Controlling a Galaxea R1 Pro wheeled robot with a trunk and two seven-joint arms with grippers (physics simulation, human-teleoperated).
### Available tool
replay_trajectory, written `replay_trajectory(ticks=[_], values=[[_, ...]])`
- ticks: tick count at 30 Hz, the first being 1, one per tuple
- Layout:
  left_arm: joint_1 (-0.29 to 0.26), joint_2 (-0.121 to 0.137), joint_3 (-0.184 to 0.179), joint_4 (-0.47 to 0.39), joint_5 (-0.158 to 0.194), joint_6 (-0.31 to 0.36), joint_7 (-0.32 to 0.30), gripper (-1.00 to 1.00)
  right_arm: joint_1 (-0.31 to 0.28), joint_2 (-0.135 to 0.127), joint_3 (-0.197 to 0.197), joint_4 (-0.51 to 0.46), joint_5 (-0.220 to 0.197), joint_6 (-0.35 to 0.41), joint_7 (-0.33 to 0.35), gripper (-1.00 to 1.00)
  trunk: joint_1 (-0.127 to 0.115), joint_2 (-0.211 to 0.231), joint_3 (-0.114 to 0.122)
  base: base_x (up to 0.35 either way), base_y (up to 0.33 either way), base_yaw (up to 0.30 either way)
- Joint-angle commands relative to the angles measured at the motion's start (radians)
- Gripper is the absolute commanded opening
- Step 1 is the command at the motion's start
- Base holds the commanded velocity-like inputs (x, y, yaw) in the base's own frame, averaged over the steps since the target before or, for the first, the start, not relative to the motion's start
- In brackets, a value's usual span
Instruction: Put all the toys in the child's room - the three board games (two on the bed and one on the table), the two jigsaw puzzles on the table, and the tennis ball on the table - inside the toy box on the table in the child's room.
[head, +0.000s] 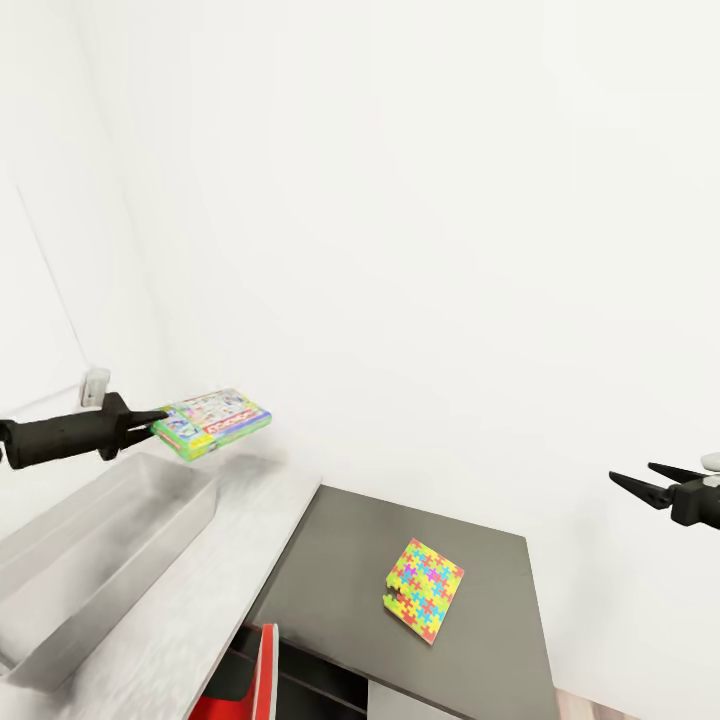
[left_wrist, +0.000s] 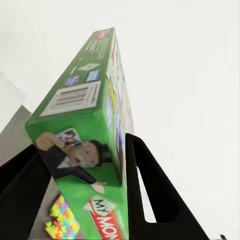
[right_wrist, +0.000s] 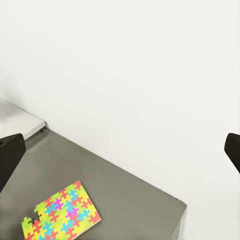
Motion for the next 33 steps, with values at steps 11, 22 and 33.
replay_trajectory(ticks=[11,22,33], values=[[0.007,0.181,-0.016,0.376,-0.627,0.018,-0.671,-1.00,-0.002,0.000,0.002,-0.001,0.011,-0.010,0.081,1.00,0.001,-0.002,-0.002,0.000,0.000,0.000],[0.007,0.186,-0.022,0.586,-0.933,-0.116,-0.991,-1.00,-0.002,0.000,0.004,-0.001,0.011,-0.016,0.082,1.00,0.001,-0.002,-0.009,0.000,0.000,0.000],[0.007,0.188,-0.021,0.632,-0.975,-0.135,-1.010,-1.00,-0.002,0.000,0.003,-0.001,0.011,-0.016,0.082,1.00,0.001,-0.002,-0.027,0.000,0.000,0.000]])
